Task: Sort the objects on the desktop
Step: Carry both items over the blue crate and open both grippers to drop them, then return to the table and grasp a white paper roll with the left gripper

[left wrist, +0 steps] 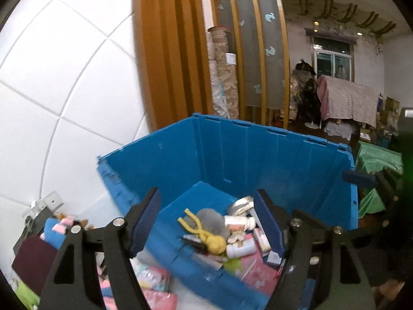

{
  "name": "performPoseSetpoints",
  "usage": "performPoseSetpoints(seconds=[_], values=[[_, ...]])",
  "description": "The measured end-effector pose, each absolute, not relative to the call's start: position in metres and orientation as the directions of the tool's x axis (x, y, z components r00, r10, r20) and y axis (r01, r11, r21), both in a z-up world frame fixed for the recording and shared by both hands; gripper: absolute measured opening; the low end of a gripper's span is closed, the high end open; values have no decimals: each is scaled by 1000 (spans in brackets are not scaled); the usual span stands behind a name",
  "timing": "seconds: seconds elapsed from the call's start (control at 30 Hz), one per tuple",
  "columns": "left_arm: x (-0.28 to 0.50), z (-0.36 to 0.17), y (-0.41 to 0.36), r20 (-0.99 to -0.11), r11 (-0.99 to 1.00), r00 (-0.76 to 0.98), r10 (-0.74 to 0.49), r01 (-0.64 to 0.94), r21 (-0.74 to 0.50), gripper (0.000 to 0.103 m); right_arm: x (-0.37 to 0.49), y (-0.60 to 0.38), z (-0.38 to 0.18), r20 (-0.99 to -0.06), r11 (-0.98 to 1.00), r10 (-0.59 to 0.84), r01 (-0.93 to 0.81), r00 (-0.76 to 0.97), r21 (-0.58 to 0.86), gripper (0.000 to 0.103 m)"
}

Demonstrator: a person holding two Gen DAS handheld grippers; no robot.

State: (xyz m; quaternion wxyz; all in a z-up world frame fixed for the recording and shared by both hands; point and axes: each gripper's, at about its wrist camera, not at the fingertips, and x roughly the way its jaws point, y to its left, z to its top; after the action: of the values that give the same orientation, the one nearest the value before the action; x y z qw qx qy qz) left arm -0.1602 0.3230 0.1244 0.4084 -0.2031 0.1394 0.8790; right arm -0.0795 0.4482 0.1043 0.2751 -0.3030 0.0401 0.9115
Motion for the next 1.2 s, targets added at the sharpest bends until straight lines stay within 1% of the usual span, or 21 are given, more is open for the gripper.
performPoseSetpoints(seconds=[0.07, 0.13, 0.33, 0.43, 0.57, 0.7, 0.77, 0.9, 1.0, 1.1, 1.2], values=[[-159, 124, 298, -472, -645, -596, 650, -761, 73, 85, -76, 434, 111, -558, -863, 458, -497, -692, -92, 102], [-159, 124, 266, -470, -668, -609, 639, -742, 53, 89, -74, 415, 115, -546, -882, 436, -460, -715, -101, 103], [-166, 110, 162, -499, -795, -707, 501, -603, 57, 89, -82, 354, 112, -531, -947, 309, -306, -789, -96, 103], [-168, 95, 109, -524, -851, -739, 424, -523, 50, 89, -89, 330, 103, -544, -968, 240, -237, -804, -78, 103], [-162, 54, 46, -601, -903, -750, 276, -416, 104, 89, -100, 296, 86, -573, -994, 104, -98, -813, -43, 103], [-148, 3, -4, -700, -930, -693, 174, -349, 114, 89, -110, 257, 66, -618, -999, -14, 36, -786, -23, 103], [-138, -22, -22, -749, -932, -642, 164, -350, 96, 89, -116, 241, 52, -648, -997, -61, 82, -759, -3, 103], [-119, -63, -39, -822, -925, -553, 134, -368, 97, 89, -125, 221, 26, -699, -990, -125, 135, -704, 41, 103], [-108, -94, -47, -874, -923, -470, 121, -377, 75, 89, -128, 214, 8, -731, -989, -136, 137, -669, 58, 103], [-96, -117, -52, -908, -911, -402, 121, -408, 59, 89, -126, 209, -7, -757, -988, -144, 129, -638, 80, 103], [-84, -133, -60, -932, -896, -327, 160, -445, 3, 89, -124, 205, -21, -785, -989, -142, 120, -603, 87, 103]])
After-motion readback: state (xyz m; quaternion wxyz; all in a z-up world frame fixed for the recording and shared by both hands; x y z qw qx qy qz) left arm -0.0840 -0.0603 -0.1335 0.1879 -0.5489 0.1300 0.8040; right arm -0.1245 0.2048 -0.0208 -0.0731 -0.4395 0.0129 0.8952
